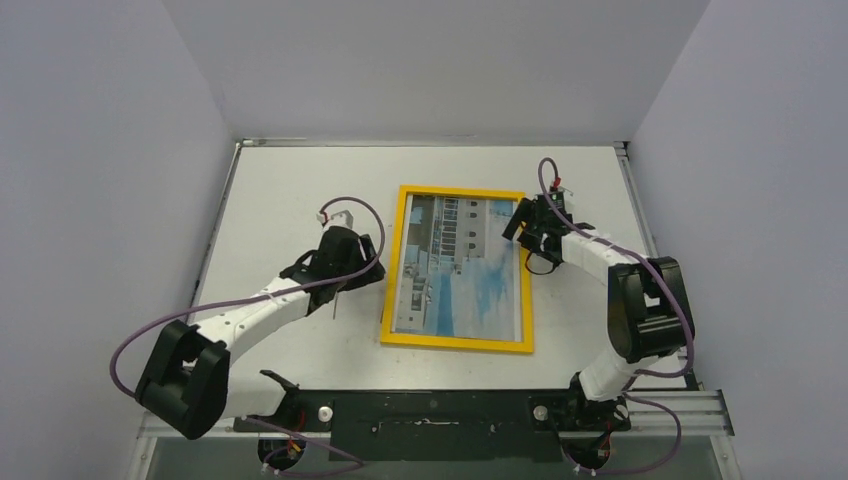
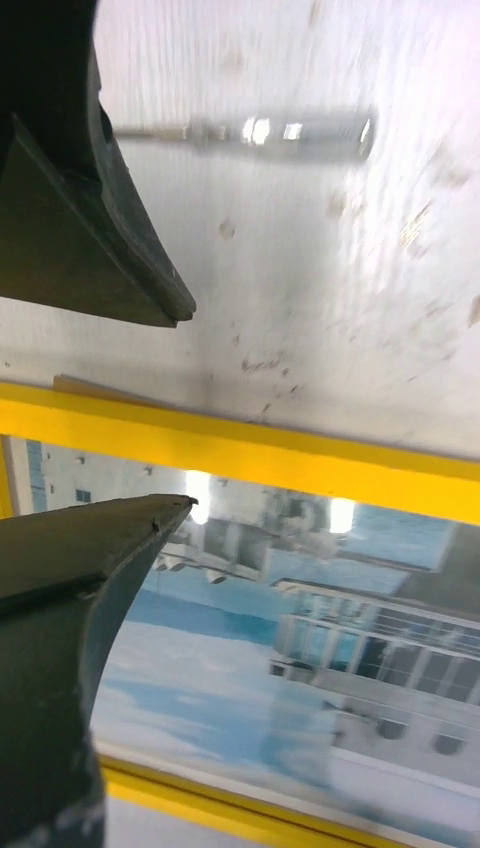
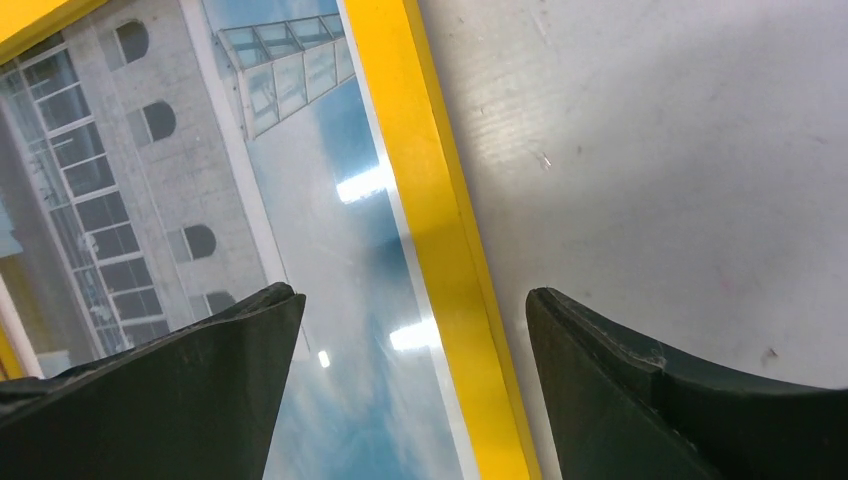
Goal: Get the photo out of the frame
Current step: Adjust the photo frame at the center of the board, then pick up the screwdriver from the center of the board.
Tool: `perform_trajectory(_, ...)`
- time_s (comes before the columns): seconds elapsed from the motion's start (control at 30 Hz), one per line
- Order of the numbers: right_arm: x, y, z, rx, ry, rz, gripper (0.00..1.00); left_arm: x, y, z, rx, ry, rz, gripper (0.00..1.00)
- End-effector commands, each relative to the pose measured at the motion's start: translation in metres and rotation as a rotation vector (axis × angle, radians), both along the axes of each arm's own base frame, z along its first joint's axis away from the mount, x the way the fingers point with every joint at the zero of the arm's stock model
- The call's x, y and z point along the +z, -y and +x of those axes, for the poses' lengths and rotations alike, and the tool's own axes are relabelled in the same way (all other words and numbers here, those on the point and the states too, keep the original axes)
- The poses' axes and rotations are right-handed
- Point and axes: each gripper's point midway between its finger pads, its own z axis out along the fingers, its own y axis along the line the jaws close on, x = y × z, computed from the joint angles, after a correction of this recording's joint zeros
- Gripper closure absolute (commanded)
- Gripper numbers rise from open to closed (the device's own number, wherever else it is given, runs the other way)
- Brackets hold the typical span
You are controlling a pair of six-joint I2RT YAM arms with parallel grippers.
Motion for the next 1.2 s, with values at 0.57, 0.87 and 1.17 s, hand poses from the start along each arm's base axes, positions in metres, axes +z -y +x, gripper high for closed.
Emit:
perform_trajectory(0.57,0.066,0.013,-0.061,0.084,0.156,-0.059,0.17,-0.009,-0.093,0.051,0.138,0.03,0.366,0.54)
perform_trajectory(0.87,0.046,0.015,-0.066,0.097,0.102,-0.077,0.2,-0.037,-0.102,0.054,0.143,-0.081,0.393,0.64)
perform_trajectory(1.17,0.047,0.015,-0.066,0.091,0.11,-0.069,0.2,-0.051,-0.133,0.052,0.256,-0.157,0.41,0.94)
